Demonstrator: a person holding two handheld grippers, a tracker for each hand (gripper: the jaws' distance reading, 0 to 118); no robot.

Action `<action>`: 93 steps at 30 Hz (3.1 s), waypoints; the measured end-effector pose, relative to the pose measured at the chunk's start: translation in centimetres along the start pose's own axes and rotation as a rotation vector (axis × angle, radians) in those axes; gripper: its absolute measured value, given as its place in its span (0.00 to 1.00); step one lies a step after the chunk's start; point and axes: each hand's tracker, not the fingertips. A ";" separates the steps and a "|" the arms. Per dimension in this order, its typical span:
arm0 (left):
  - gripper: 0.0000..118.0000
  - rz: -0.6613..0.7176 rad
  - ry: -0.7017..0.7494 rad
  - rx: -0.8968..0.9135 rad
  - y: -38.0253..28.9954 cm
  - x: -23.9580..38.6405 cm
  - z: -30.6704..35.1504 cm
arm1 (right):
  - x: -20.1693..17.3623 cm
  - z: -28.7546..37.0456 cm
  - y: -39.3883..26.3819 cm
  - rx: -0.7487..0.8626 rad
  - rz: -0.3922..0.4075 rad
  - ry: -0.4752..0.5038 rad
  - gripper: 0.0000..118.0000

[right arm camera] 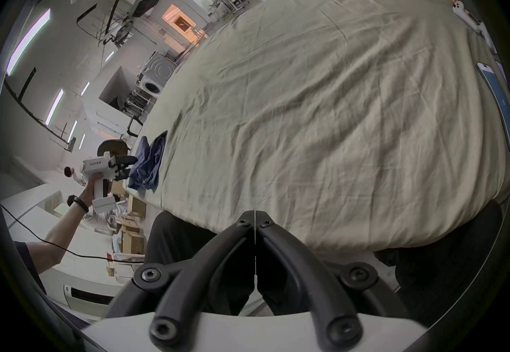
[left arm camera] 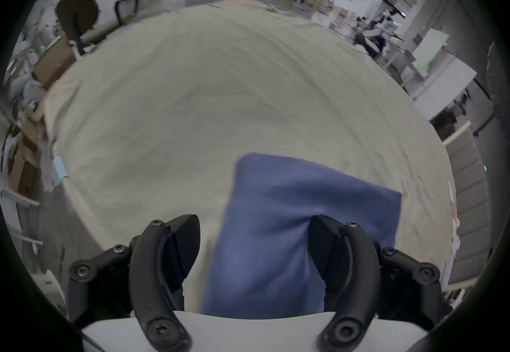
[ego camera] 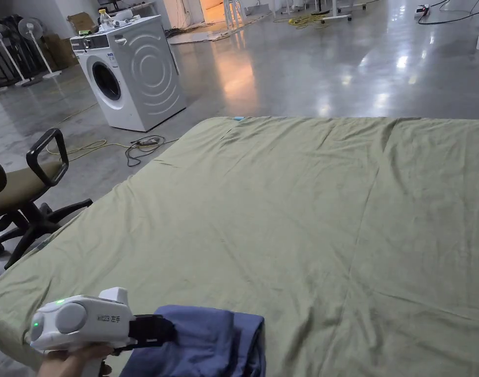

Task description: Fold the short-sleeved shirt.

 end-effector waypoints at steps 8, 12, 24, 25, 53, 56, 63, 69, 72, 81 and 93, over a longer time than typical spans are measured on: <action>0.71 -0.087 -0.083 0.240 -2.7 3.8 11.7 | -0.6 6.0 1.7 0.291 0.054 0.058 0.00; 0.70 -0.285 -0.226 0.372 -7.8 12.9 18.2 | -1.6 10.3 2.7 0.431 0.124 0.032 0.00; 0.55 -0.585 -0.414 0.749 -18.7 28.7 27.7 | -3.7 20.3 4.3 0.773 0.390 -0.145 0.00; 0.53 -0.614 -0.451 0.777 -19.4 29.2 28.6 | -3.8 21.0 4.1 0.812 0.417 -0.165 0.00; 0.03 -0.577 -0.352 0.968 -26.0 31.8 32.6 | -6.1 24.9 1.7 0.920 0.458 -0.200 0.07; 0.16 -0.552 -0.369 0.966 -25.3 31.5 32.7 | -6.3 24.7 2.2 0.906 0.442 -0.170 0.20; 0.68 -0.495 -0.395 0.981 -24.5 31.0 33.4 | -7.8 24.6 2.6 0.910 0.506 -0.193 0.90; 1.00 -0.475 -0.377 0.980 -24.2 31.1 33.7 | -8.4 24.1 2.7 0.912 0.544 -0.238 1.00; 1.00 -0.475 -0.389 0.991 -23.8 31.0 34.0 | -8.5 24.0 2.6 0.913 0.557 -0.245 1.00; 1.00 -0.483 -0.383 1.003 -24.2 31.3 34.4 | -9.1 24.7 3.0 0.964 0.552 -0.206 1.00; 1.00 -0.487 -0.381 0.997 -24.8 31.2 34.5 | -9.5 24.4 2.9 0.959 0.558 -0.203 1.00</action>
